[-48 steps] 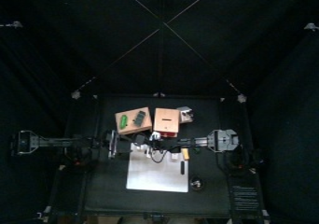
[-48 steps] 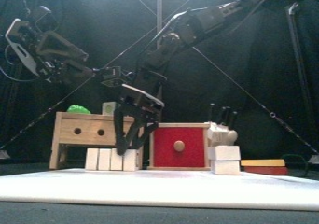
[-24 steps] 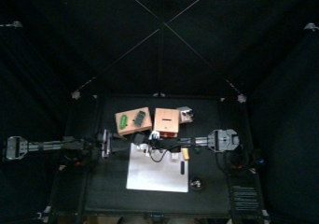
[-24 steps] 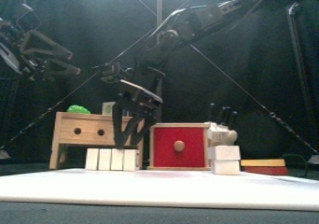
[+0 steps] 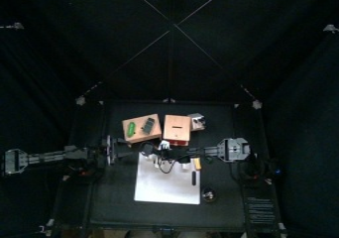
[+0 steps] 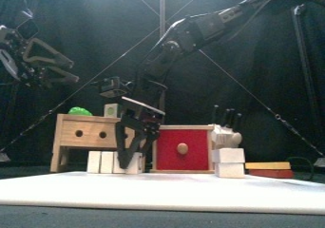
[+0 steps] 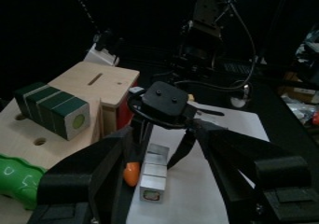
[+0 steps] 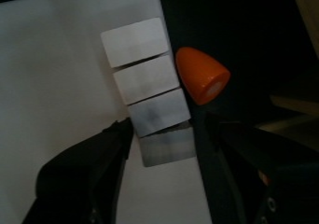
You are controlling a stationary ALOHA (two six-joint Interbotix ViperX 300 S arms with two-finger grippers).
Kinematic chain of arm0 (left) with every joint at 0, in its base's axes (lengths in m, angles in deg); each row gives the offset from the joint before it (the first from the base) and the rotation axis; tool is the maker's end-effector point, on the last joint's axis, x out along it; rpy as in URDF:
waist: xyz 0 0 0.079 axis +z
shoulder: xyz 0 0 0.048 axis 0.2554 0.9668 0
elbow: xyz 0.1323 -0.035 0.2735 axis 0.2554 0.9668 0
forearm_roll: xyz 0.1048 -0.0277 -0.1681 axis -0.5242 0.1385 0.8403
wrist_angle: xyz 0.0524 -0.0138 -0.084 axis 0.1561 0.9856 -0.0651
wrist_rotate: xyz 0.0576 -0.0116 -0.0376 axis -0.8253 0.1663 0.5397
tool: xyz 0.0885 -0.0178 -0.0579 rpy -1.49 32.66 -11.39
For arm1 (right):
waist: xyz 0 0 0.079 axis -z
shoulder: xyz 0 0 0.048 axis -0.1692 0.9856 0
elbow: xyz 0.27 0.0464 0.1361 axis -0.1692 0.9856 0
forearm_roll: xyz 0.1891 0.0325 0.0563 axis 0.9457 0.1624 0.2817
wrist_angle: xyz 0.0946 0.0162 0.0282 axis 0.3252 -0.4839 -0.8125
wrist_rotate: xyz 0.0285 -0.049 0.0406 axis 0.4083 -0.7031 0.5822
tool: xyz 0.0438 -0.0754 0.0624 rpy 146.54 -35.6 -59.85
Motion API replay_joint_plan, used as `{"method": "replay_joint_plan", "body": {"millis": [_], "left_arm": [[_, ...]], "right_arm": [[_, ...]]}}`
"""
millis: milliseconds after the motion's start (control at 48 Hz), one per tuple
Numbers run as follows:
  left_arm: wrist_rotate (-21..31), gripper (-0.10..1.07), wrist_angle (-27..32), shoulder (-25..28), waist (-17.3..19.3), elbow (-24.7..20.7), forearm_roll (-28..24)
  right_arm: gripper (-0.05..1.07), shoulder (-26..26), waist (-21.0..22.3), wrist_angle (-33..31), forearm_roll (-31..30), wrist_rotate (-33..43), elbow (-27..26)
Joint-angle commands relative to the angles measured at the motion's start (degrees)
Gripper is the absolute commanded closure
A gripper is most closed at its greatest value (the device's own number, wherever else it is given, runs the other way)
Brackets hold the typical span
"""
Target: Grab white sushi roll
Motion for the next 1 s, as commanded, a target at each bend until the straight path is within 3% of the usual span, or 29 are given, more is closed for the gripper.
{"method": "replay_joint_plan", "body": {"millis": [0,250,458,625,979], "left_arm": [[0.1,0.07,-0.2,0.1,0.2,-0.7,0.2],[0.2,0.07,-0.3,0.1,0.2,-0.8,0.3],[0.2,0.07,-0.3,0.1,0.2,-0.9,0.3],[0.3,0.07,-0.3,0.1,0.2,-0.7,0.3],[0.4,0.07,-0.3,0.1,0.0,-0.7,0.3]], "right_arm": [[0.29,-3.2,-0.9,-1.4,-0.1,0.0,-0.7],[0.29,-7.0,-5.4,-3.6,0.4,3.3,-0.2],[0.29,-8.2,-5.6,-2.9,-0.7,6.1,1.8],[0.29,-11.8,-5.6,2.0,-2.7,10.3,4.9],[0.29,-14.3,-6.4,3.4,-1.0,10.5,6.8]]}}
